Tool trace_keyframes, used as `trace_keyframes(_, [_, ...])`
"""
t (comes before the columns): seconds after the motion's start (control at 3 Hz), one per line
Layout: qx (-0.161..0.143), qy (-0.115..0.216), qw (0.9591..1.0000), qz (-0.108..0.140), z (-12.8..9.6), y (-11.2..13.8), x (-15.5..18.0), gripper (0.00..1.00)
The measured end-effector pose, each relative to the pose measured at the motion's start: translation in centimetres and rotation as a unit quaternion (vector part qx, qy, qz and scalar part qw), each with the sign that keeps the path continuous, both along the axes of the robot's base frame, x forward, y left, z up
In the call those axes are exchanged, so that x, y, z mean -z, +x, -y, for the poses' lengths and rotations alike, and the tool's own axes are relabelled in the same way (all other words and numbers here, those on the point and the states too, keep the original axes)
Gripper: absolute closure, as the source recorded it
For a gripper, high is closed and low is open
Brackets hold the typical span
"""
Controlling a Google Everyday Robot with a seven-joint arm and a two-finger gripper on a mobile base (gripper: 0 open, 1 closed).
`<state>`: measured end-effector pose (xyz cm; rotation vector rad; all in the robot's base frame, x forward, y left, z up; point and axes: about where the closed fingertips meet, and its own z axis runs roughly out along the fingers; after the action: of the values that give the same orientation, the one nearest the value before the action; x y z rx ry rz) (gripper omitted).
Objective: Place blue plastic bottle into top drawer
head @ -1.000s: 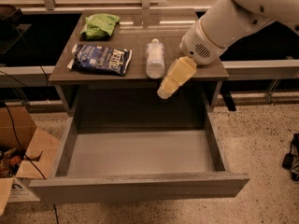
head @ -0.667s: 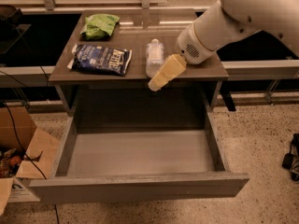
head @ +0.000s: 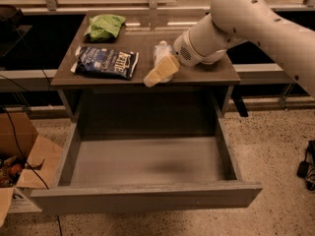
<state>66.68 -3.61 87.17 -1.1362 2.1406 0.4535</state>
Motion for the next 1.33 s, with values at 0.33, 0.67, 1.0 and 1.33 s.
trace_keyframes(0.33, [0.015, 0.011, 0.9997, -0.015, -0.5, 2.2, 1.6, 0.0])
trace_keyframes(0.67, [0.039, 0.018, 0.9986, -0.032, -0.4, 4.5, 3.1, 0.0])
trace_keyframes(1.0, [0.073, 0.009, 0.9966, -0.038, -0.1, 6.0, 3.5, 0.26])
trace_keyframes(1.33, [0.086, -0.005, 0.9957, -0.035, 0.0, 6.3, 3.1, 0.5])
